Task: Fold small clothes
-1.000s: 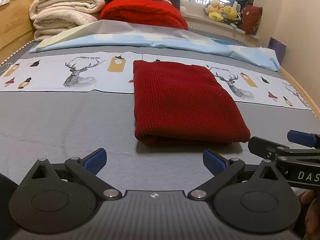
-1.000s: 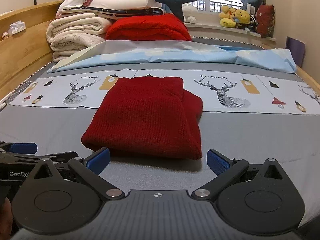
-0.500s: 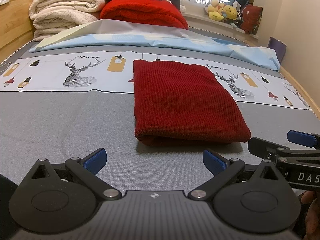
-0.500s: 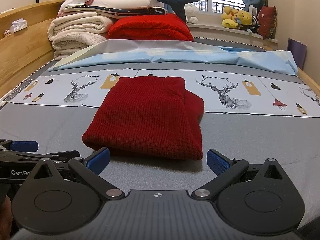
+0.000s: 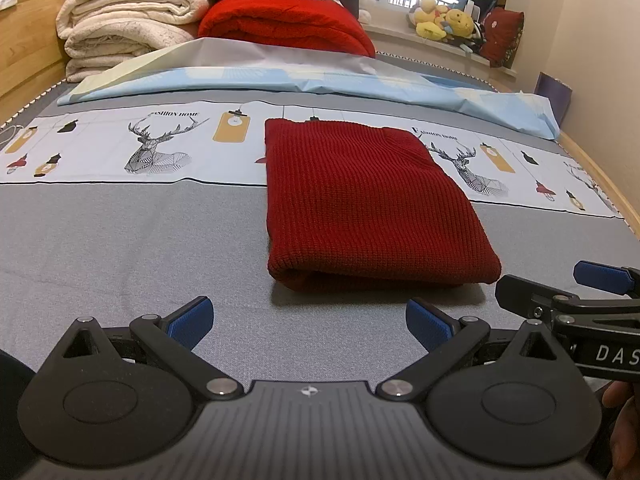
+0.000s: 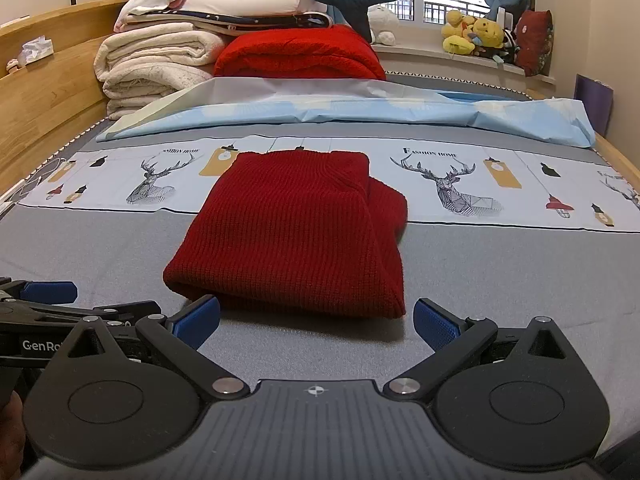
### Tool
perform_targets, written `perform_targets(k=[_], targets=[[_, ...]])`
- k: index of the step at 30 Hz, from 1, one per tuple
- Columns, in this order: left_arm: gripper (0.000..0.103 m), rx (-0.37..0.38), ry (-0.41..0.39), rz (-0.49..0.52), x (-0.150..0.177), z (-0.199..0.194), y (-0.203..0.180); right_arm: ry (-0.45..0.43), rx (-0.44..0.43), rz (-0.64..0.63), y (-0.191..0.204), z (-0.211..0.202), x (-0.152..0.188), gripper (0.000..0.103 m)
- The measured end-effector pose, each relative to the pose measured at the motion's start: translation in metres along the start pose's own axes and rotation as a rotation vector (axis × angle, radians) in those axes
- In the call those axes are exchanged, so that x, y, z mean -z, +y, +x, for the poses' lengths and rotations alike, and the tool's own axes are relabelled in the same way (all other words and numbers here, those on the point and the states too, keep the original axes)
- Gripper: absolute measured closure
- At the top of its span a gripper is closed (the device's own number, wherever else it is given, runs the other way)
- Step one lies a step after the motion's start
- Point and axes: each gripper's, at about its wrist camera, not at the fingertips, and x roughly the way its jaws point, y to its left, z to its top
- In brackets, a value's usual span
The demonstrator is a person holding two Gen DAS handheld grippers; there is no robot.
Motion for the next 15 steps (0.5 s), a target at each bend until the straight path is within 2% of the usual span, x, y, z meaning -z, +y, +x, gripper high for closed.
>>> perform_targets(k=[15], targets=[[0.001, 0.001, 0.000, 0.003, 0.0000, 0.0006, -0.0001, 0.003, -0.002, 0.003, -0.0001, 0.0012, 0.0026, 0.001]])
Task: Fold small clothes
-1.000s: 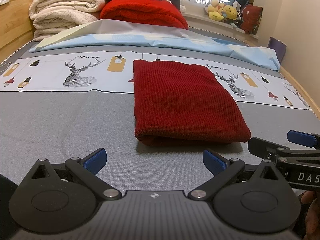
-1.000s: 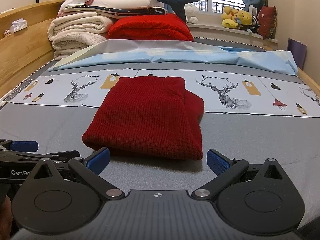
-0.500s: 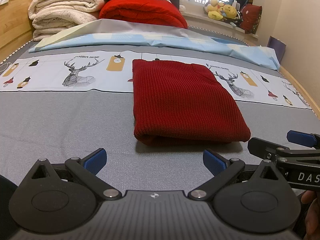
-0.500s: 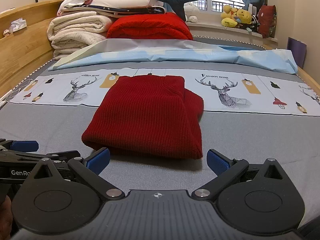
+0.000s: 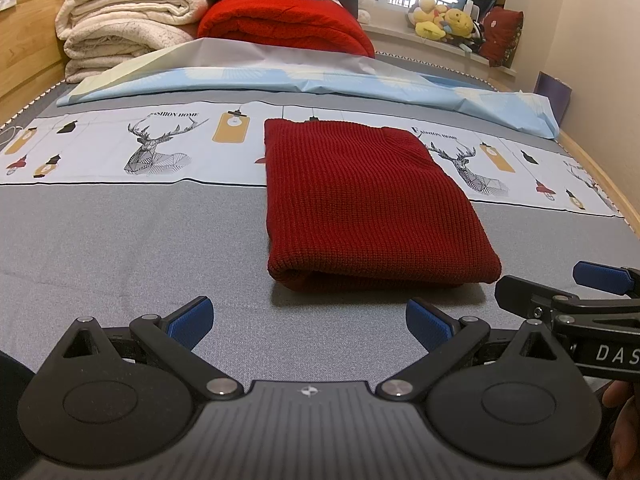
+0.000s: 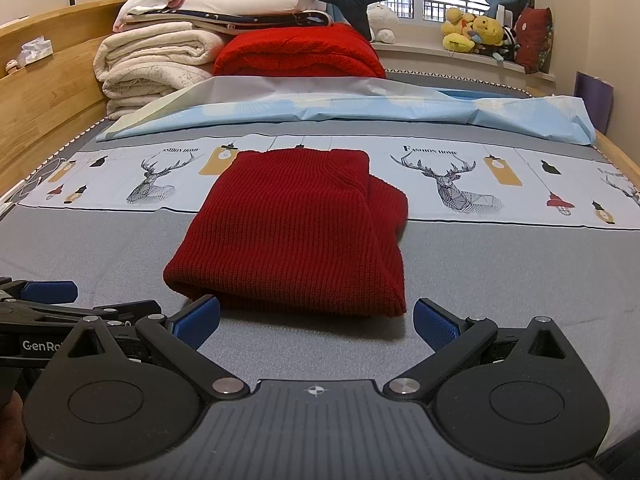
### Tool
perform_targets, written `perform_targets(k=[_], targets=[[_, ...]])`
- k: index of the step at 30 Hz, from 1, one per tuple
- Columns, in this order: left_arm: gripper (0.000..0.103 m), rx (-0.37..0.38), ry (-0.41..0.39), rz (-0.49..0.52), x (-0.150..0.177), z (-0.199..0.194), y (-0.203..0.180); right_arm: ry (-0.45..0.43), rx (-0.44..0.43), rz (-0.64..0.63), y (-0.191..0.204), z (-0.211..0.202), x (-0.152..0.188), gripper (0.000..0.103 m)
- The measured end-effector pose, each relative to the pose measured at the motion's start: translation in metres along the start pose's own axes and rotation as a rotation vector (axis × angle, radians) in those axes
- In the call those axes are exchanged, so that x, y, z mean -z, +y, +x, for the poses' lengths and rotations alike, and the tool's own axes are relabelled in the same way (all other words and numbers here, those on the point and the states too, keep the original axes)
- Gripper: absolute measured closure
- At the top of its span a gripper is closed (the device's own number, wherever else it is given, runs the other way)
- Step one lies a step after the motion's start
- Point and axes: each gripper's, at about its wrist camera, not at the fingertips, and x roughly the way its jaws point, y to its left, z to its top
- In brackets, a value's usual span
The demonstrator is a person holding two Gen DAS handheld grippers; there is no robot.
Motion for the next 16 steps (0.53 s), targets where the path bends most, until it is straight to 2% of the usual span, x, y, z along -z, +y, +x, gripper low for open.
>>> perform_targets(k=[16], targets=[[0.001, 0.004, 0.005, 0.010, 0.0019, 0.0034, 0.0034, 0.006, -0.001, 0.004, 0.0005, 0.0029, 0.0034, 0.001]])
